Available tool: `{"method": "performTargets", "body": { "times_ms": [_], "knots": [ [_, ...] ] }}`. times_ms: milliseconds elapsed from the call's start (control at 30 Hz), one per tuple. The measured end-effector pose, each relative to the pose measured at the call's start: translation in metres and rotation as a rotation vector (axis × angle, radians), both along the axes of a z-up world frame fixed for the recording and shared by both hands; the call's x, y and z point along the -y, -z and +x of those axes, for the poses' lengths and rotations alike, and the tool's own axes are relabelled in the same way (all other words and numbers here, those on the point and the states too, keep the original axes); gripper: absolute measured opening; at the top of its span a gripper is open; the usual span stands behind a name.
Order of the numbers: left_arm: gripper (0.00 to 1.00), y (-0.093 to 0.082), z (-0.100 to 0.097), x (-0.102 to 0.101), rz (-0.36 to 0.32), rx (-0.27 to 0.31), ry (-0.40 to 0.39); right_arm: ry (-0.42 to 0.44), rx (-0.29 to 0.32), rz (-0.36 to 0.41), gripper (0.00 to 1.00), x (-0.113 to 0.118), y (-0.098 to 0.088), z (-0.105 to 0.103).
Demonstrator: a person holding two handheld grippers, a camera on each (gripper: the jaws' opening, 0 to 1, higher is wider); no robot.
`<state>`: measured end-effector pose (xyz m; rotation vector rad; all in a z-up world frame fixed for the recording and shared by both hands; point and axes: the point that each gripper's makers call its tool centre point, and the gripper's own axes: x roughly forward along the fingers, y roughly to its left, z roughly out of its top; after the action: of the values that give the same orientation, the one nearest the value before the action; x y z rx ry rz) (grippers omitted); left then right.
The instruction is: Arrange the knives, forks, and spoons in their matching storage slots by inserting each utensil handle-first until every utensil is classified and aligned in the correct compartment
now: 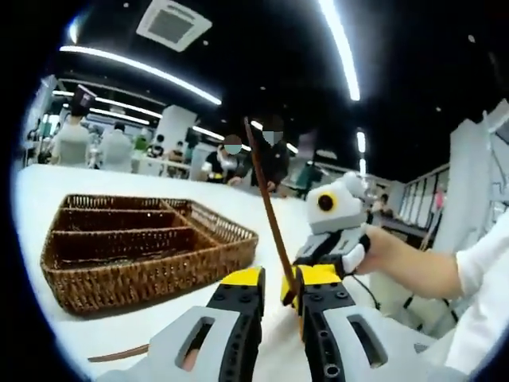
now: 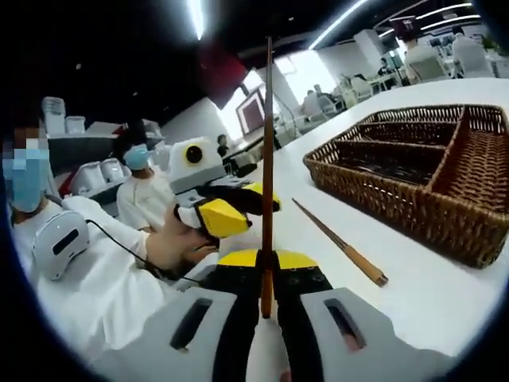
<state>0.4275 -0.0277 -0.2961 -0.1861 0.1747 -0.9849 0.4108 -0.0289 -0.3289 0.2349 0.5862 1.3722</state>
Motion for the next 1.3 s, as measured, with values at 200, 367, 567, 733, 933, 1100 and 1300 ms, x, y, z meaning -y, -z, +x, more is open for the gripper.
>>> {"method": "performTargets", "body": {
  "times_ms": [200,367,567,733,933,1100,1300],
  "knots": [
    [0.16,-0.002,-0.003,-0.005,0.071,0.116,-0.032,0.037,-0.043,-0.021,0.05,0.007,-0.002,0.008],
    [0.18,0.000,-0.005,-0.006,0.113,0.157,-0.045,0.050,-0.061,-0.059,0.05,0.011,-0.001,0.012],
    [0.21,0.003,-0.002,-0.015,0.136,0.174,-0.073,0.070,-0.069,-0.116,0.05,0.014,0.002,0.020],
    [0.26,0.005,0.001,-0.023,0.155,0.165,-0.102,0.098,-0.080,-0.185,0.05,0.018,0.005,0.029],
    [0.30,0.011,0.007,-0.037,0.181,0.154,-0.148,0.115,-0.089,-0.256,0.05,0.020,0.002,0.039],
    [0.31,0.018,0.008,-0.047,0.206,0.157,-0.172,0.115,-0.077,-0.312,0.05,0.020,0.000,0.046],
    [0.31,0.023,0.011,-0.059,0.231,0.178,-0.200,0.144,-0.144,-0.385,0.05,0.027,-0.005,0.062]
  ]
}}
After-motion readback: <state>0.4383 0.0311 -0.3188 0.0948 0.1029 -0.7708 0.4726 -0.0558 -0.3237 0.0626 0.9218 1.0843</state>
